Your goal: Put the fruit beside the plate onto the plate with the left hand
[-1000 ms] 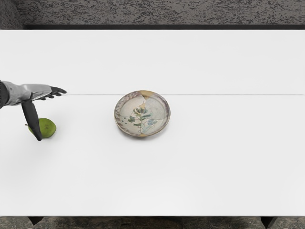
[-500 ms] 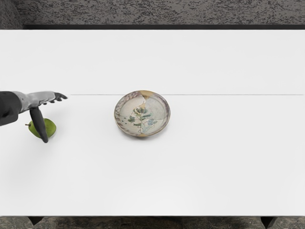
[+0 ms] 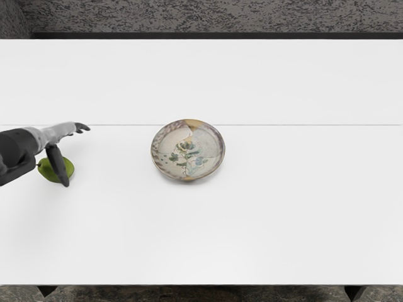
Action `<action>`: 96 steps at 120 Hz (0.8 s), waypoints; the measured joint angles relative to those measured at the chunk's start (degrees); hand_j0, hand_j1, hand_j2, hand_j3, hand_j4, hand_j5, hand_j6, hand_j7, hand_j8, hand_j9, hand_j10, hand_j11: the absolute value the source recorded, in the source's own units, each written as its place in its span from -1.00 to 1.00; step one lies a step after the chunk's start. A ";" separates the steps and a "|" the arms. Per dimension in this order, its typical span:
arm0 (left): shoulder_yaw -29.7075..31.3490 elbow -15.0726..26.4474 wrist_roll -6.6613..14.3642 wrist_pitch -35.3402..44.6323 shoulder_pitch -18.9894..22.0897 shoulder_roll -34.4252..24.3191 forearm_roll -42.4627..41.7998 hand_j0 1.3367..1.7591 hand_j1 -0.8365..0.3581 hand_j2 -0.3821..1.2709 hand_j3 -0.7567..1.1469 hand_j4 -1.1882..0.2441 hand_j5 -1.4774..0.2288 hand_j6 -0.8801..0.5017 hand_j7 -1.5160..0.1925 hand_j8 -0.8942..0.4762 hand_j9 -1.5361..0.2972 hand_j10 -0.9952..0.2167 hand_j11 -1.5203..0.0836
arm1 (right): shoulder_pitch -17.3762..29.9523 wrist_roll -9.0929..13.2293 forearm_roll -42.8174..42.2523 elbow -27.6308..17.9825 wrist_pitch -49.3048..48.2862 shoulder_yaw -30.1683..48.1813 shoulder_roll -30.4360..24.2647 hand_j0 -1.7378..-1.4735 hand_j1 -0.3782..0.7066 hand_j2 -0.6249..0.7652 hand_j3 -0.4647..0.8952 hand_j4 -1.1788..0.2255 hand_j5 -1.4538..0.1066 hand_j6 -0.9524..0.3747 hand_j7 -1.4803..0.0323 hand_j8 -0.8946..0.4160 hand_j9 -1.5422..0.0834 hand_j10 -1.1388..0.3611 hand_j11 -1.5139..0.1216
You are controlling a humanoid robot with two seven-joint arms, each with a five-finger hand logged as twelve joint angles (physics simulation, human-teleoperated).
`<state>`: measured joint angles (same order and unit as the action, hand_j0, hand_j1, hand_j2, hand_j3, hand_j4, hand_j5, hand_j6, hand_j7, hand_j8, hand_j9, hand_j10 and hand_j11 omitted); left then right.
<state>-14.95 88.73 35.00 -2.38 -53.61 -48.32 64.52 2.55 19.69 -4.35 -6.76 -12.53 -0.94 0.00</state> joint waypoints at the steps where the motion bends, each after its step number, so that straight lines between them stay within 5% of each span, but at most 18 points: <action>1: 0.01 0.00 0.00 0.02 0.00 -0.01 0.01 0.52 0.75 -0.50 -0.20 0.48 0.55 0.08 0.59 0.12 0.50 0.43 0.70 | 0.00 0.00 0.00 0.01 0.00 0.00 0.00 -0.40 -0.95 -0.10 -0.32 0.68 0.86 0.43 0.96 0.37 0.90 0.52 0.85; 96: 3.42 0.30 0.00 4.61 0.88 -1.08 0.55 0.52 0.58 -0.48 -0.20 0.36 0.42 -0.04 0.46 -0.01 0.38 0.29 0.56 | 0.00 0.00 0.04 0.08 0.05 0.06 0.00 -0.40 -0.95 -0.10 -0.32 0.68 0.86 0.43 0.96 0.37 0.90 0.52 0.85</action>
<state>-11.52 89.03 35.00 2.23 -52.73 -49.39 65.07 2.55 19.69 -4.30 -6.68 -12.48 -0.87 0.00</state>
